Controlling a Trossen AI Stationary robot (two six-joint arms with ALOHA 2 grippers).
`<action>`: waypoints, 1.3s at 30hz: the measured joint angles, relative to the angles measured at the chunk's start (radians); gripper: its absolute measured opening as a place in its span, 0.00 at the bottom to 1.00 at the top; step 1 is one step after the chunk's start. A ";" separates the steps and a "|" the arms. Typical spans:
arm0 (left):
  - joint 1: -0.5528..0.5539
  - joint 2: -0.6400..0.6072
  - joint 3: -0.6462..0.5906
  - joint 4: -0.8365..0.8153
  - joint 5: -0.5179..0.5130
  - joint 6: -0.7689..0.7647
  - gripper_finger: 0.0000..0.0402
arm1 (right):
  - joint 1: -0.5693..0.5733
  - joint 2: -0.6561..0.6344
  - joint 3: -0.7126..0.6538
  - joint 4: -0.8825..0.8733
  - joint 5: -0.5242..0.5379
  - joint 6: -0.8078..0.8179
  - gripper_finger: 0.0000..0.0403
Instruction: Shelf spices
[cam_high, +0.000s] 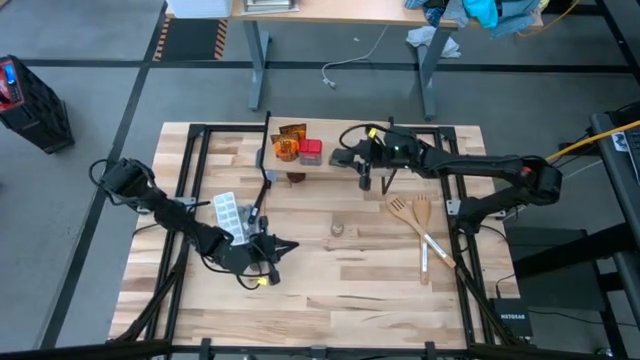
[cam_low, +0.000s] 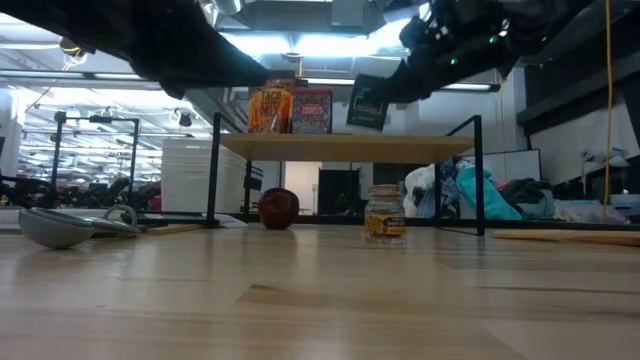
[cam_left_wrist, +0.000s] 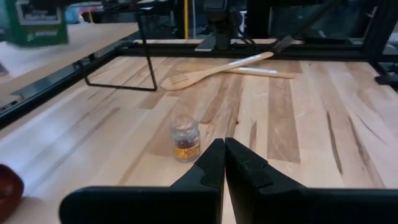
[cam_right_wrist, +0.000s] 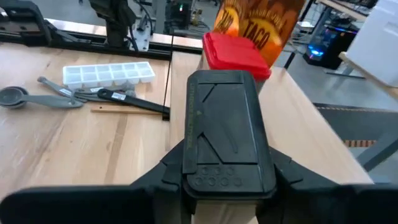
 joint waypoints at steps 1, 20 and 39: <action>0.005 0.000 0.000 0.001 0.010 0.001 0.01 | -0.006 0.018 0.000 0.017 -0.017 0.000 0.29; 0.023 0.000 0.000 0.020 0.020 0.028 0.01 | -0.023 0.090 -0.003 0.095 -0.009 0.003 0.48; 0.023 0.000 0.000 0.017 0.021 0.020 0.01 | -0.022 0.086 -0.002 0.159 0.053 0.006 0.69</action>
